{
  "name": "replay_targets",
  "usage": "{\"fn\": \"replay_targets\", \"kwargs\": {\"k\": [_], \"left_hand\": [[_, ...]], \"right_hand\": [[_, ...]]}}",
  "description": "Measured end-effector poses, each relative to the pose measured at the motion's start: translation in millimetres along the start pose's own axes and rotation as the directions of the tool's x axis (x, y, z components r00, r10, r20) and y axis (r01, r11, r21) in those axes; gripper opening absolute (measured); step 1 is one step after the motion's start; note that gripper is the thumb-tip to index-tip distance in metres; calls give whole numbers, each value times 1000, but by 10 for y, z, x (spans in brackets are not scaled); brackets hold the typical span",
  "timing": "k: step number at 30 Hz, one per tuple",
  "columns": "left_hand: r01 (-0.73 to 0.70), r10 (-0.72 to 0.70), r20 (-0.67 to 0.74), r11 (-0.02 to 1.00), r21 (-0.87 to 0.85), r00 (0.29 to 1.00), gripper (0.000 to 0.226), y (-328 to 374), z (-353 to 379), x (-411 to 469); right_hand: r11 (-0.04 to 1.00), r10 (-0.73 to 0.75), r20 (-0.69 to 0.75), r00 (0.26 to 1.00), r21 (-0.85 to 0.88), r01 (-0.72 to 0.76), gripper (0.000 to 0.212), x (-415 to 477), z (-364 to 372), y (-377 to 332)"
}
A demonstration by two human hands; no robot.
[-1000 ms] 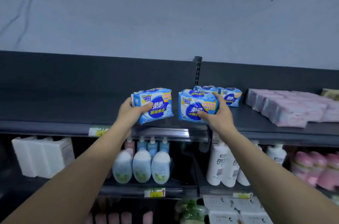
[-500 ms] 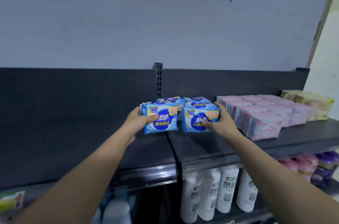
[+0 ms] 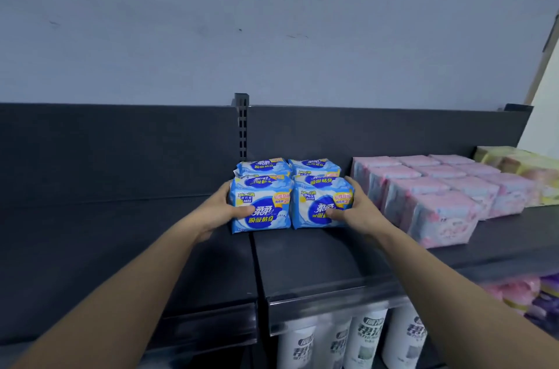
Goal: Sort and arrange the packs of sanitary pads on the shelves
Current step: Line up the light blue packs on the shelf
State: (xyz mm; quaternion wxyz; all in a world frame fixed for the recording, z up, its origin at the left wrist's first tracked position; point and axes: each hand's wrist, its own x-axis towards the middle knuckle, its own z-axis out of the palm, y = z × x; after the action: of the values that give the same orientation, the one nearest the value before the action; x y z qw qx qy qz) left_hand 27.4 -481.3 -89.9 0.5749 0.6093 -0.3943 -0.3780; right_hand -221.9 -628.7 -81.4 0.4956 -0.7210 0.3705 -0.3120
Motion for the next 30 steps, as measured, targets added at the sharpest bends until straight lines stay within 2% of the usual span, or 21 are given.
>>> {"fn": "replay_targets", "kwargs": {"k": [6, 10, 14, 15, 17, 19, 21, 22, 25, 27, 30], "left_hand": [[-16, 15, 135, 1000, 8, 991, 92, 70, 68, 89], [-6, 8, 96, 1000, -22, 995, 73, 12, 175, 145], [0, -1, 43, 1000, 27, 999, 63, 29, 229, 113], [2, -3, 21, 999, 50, 1000, 60, 38, 243, 88], [5, 2, -70, 996, 91, 998, 57, 49, 280, 30], [-1, 22, -165, 992, 126, 986, 54, 60, 319, -38], [1, 50, -229, 976, 217, 972, 46, 95, 350, -137], [12, 71, -260, 953, 302, 963, 48, 120, 354, -193], [142, 132, -384, 782, 607, 914, 82, 221, 332, -407], [204, 192, -429, 666, 718, 883, 83, 280, 297, -626], [284, 233, -476, 558, 780, 848, 79, 325, 212, -1023]], "right_hand": [[999, -26, 36, 999, -36, 27, 76, 253, -100, 42], [996, -51, 55, 997, -75, 55, 80, 288, -168, 84], [993, -104, 42, 994, -52, 106, 87, 237, -166, 54], [982, -164, -3, 986, -92, 164, 87, 220, -157, 47], [906, -305, -31, 952, -317, 280, 91, 220, -131, 44], [776, -395, 16, 918, -530, 343, 98, 204, -79, 6], [688, -478, 54, 877, -598, 412, 95, 146, 6, -94], [661, -524, 61, 850, -600, 451, 91, 127, 60, -127], [606, -616, 103, 781, -571, 553, 74, 73, 236, -222], [588, -596, 189, 780, -559, 585, 67, 27, 378, -279], [543, -573, 308, 759, -551, 634, 62, -77, 601, -358]]}}
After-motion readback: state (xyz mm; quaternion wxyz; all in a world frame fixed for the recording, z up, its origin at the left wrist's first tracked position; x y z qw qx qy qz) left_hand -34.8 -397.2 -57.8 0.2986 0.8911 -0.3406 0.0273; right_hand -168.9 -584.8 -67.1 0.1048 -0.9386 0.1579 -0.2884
